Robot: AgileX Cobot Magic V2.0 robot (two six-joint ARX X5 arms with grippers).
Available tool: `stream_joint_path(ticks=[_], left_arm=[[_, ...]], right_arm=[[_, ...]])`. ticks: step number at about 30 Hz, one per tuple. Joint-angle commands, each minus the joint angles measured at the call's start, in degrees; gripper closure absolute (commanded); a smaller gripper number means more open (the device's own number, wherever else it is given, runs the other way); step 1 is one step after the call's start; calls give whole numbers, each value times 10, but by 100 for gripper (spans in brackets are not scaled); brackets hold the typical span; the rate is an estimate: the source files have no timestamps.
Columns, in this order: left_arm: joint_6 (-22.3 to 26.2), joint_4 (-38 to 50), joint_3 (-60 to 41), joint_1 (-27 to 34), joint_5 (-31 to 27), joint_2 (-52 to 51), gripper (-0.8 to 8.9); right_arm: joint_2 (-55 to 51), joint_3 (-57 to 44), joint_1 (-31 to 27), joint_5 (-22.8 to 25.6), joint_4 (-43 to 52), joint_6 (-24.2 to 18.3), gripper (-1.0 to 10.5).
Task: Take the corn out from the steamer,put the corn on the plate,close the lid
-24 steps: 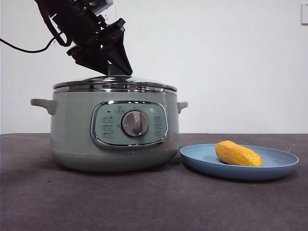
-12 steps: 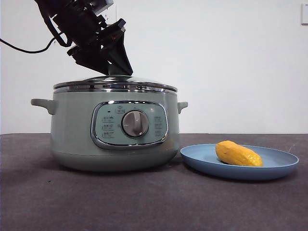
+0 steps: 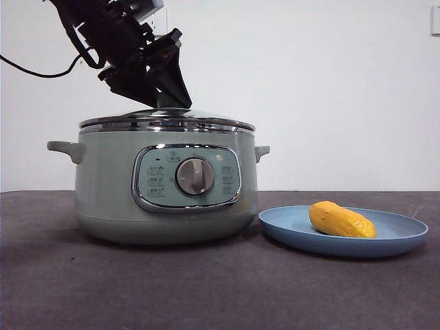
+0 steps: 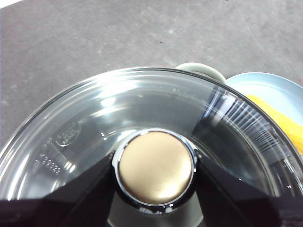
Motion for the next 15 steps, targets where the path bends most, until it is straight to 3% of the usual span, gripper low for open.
stream_joint_path(ticks=[1,6,15], left_arm=[[16,12,-4,-2,-23,20,822],[20,17,-4,-3,-39,20,821],[12,-11,-4,-8,-5,20,813]], right_arm=[[-1,-2,0,-1,2,-3,393],[-1,-2,0,-1,2,-7,393],[-1,-2,0,-1,2,-7,393]])
